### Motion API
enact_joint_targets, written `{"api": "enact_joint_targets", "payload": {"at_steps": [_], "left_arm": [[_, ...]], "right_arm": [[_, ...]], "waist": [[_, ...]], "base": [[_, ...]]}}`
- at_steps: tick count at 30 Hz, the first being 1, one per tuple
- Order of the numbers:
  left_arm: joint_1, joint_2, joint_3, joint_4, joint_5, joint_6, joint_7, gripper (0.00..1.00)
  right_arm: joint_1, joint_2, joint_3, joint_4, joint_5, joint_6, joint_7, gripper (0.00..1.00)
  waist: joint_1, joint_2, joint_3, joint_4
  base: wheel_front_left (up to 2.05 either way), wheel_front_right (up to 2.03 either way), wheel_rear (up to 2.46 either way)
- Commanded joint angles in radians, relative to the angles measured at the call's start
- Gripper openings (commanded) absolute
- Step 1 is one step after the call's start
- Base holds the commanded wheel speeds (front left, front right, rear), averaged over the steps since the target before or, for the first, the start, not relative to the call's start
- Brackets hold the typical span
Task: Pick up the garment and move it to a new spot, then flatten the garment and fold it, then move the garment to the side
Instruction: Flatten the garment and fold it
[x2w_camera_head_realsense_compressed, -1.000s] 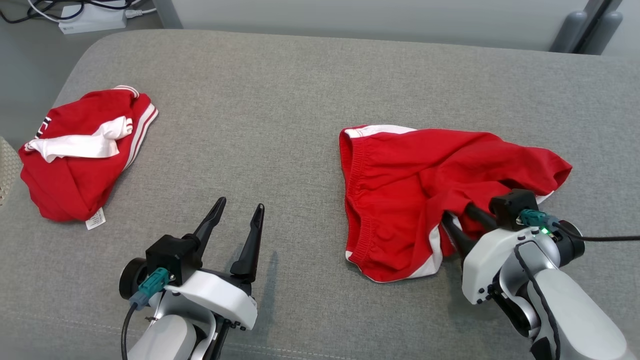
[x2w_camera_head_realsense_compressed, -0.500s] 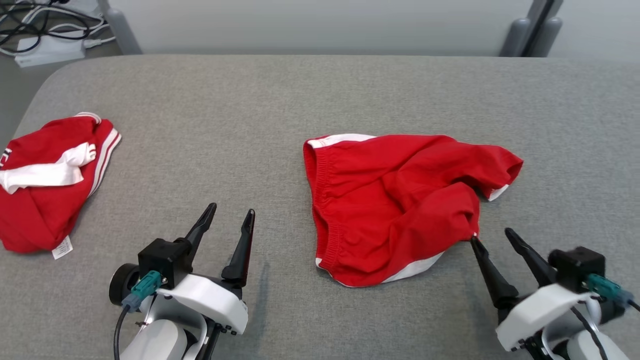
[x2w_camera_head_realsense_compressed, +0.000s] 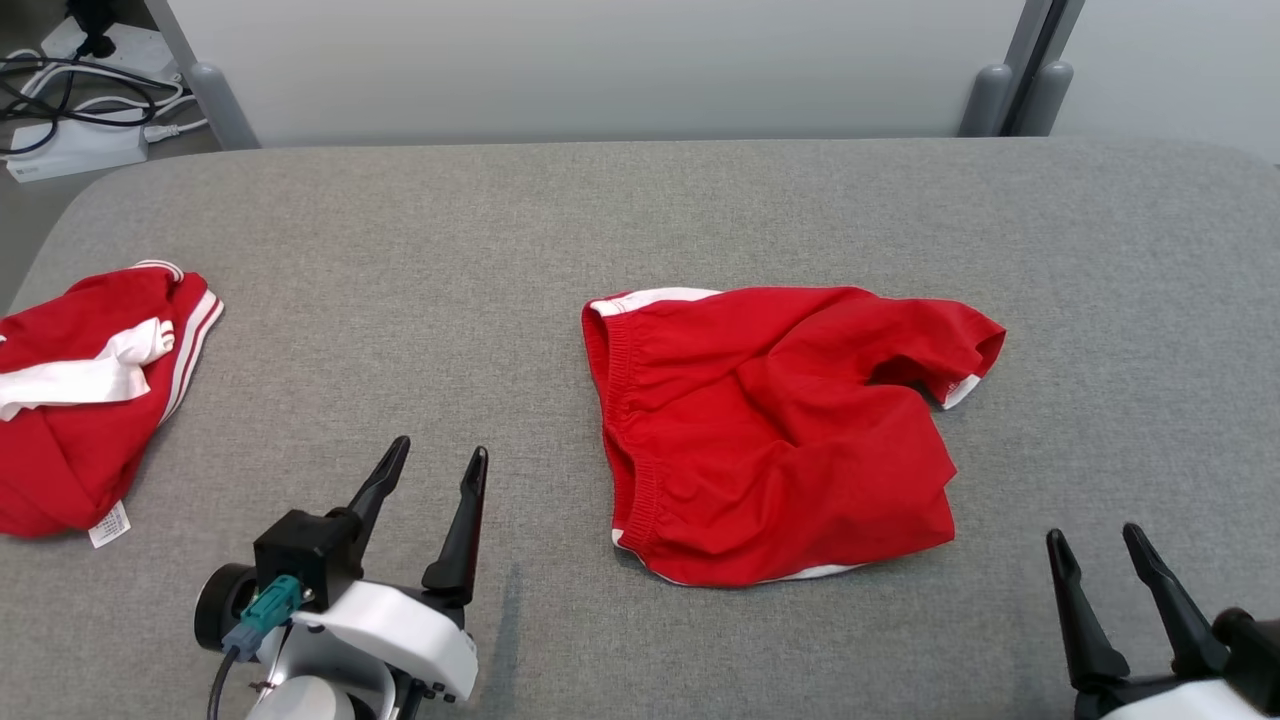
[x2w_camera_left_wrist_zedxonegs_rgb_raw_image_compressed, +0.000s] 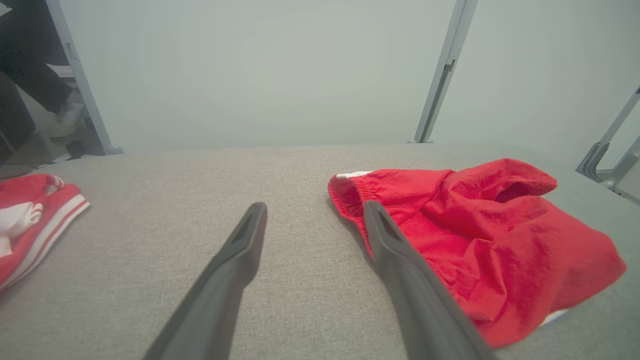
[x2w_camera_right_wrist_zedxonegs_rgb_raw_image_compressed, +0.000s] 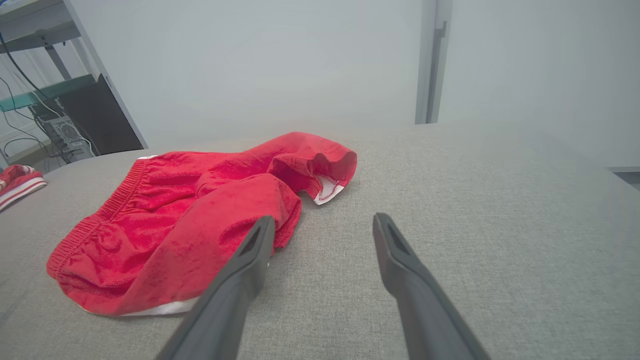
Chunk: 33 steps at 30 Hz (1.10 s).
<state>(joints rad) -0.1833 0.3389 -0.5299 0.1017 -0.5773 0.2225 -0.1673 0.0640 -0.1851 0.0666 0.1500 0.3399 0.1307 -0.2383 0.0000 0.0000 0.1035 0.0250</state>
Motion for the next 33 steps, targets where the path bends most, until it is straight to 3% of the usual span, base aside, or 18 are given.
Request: {"api": "enact_joint_targets", "payload": {"at_steps": [1,7,18,23,33], "left_arm": [[-0.015,0.027,0.047,-0.034,-0.010,0.014,-0.002,1.00],[0.010,0.043,0.066,-0.063,-0.016,0.039,-0.003,1.00],[0.018,0.058,0.074,-0.086,-0.018,0.055,0.000,1.00],[0.013,0.058,0.075,-0.090,-0.017,0.062,0.001,1.00],[0.013,0.051,0.075,-0.091,-0.019,0.073,-0.010,1.00]], "right_arm": [[0.010,-0.005,-0.003,-0.029,-0.018,0.000,-0.017,1.00],[0.031,0.025,-0.043,-0.022,-0.042,0.000,-0.023,1.00],[0.009,0.026,-0.045,-0.029,-0.052,0.000,-0.023,1.00],[-0.067,-0.007,-0.028,0.049,-0.064,0.000,-0.017,1.00],[-0.250,-0.052,0.117,0.300,-0.043,0.000,0.027,1.00]], "waist": [[0.0000,0.0000,0.000,-0.002],[0.0000,0.0000,0.003,-0.007],[0.0000,0.0000,0.005,-0.001],[0.0000,0.0000,0.009,0.018],[0.0000,0.0000,0.018,0.101]], "base": [[0.00,0.00,0.00],[0.00,0.00,0.00],[0.00,0.00,0.00],[0.00,0.00,0.00],[0.00,0.00,0.00]]}}
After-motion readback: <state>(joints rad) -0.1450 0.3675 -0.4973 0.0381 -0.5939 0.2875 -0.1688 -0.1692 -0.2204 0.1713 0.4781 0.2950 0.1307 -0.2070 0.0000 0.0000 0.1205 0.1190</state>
